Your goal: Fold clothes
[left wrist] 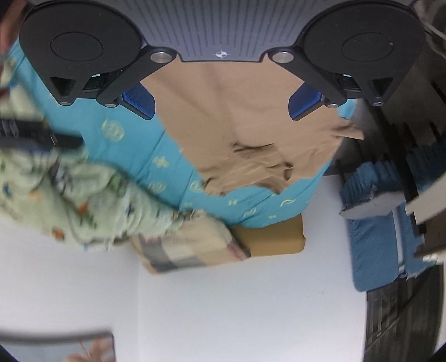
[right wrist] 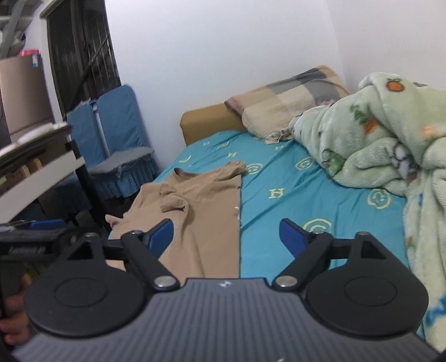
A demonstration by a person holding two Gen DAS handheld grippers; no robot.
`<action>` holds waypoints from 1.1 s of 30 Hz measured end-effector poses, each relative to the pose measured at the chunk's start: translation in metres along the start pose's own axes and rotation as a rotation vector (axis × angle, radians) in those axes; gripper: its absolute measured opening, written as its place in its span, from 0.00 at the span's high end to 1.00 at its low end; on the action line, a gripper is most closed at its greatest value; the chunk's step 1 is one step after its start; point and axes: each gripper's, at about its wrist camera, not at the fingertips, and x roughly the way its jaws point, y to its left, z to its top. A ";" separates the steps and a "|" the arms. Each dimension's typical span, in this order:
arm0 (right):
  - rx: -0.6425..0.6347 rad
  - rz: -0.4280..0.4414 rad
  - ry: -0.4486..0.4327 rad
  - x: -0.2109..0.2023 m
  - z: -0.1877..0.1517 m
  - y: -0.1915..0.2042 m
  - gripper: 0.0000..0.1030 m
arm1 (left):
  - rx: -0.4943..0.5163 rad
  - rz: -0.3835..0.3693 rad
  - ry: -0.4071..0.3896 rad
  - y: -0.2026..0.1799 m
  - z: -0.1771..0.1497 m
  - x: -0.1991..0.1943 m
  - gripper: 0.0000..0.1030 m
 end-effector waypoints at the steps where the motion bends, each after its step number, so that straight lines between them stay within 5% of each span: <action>1: -0.019 0.009 0.015 0.011 0.005 0.006 0.18 | -0.005 0.002 0.005 0.008 -0.001 -0.001 0.00; 5: -0.037 0.055 0.086 0.063 0.027 0.033 0.19 | -0.110 -0.030 0.022 0.050 -0.006 -0.002 0.00; 11: -0.241 0.166 0.228 0.174 0.033 0.114 0.19 | -0.290 -0.045 0.015 0.114 -0.020 0.002 0.00; 18: -0.445 0.287 0.363 0.310 0.002 0.240 0.19 | -0.490 -0.017 -0.023 0.182 -0.049 0.024 0.00; 23: -0.620 0.371 0.381 0.390 -0.027 0.325 0.19 | -0.609 0.014 -0.040 0.217 -0.067 0.052 0.01; 27: -0.784 0.353 0.368 0.443 -0.050 0.376 0.19 | -0.707 0.001 -0.013 0.240 -0.080 0.076 0.01; 31: -0.881 0.285 0.348 0.465 -0.059 0.394 0.48 | -0.732 0.031 -0.007 0.250 -0.088 0.091 0.01; 33: -0.859 0.274 0.300 0.458 -0.049 0.391 0.75 | -0.737 0.034 -0.005 0.252 -0.090 0.095 0.02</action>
